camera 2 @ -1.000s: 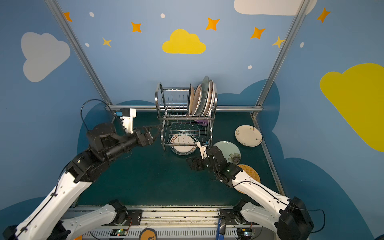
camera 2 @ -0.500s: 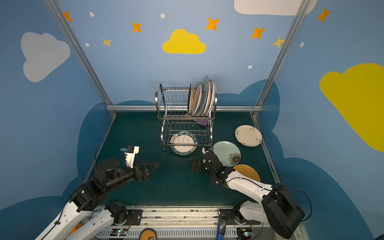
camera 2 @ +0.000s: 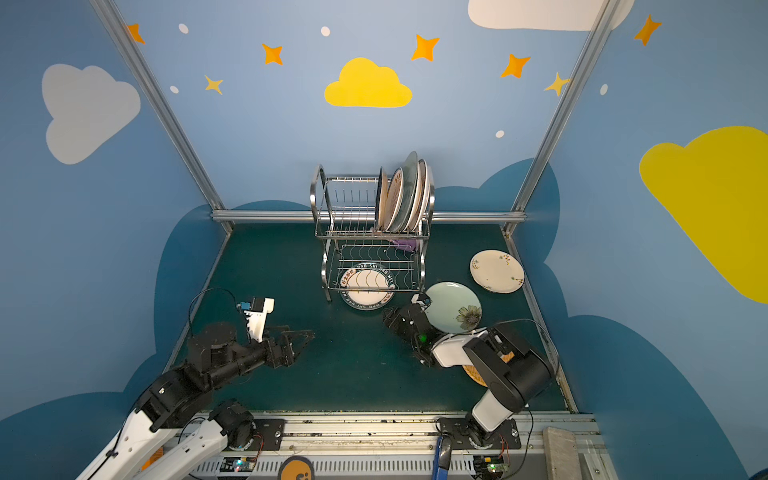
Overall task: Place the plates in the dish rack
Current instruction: 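Open the left gripper off the navy plate and withdraw it toward the robot, then pull the white green-rimmed plate out from under the rack with the right gripper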
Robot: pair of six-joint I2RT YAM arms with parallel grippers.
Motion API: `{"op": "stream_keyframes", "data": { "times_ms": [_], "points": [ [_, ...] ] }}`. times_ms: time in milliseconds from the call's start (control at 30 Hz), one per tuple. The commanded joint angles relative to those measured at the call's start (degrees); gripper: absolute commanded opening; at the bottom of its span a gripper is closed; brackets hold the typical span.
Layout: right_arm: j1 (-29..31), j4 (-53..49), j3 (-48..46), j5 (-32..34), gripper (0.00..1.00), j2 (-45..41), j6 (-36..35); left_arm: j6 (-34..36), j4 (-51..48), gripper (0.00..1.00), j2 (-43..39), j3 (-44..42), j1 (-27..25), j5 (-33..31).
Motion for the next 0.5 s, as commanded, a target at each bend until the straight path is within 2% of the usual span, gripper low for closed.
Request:
{"op": "stream_keyframes", "data": {
  "times_ms": [0,67,267,333,467],
  "points": [
    [-0.6,12.6,0.7,1.7,0.65,6.4,6.6,1.1,-0.7,1.0,0.3,0.9,0.1,-0.1],
    [-0.9,18.5,1.3,1.7,0.64,10.9,8.3,1.2,-0.9,1.0,0.3,0.9,0.2,-0.1],
    [-1.2,34.9,3.6,1.8,0.5,24.9,12.1,1.5,-1.2,1.0,0.4,1.0,0.4,-0.1],
    [-1.0,36.4,3.7,2.5,0.45,27.4,13.6,1.4,-1.2,1.0,0.5,1.0,0.4,-0.1],
    [-0.8,36.0,3.6,3.3,0.43,29.9,15.8,1.3,-1.2,1.0,0.5,1.0,0.4,-0.1]
  ]
}}
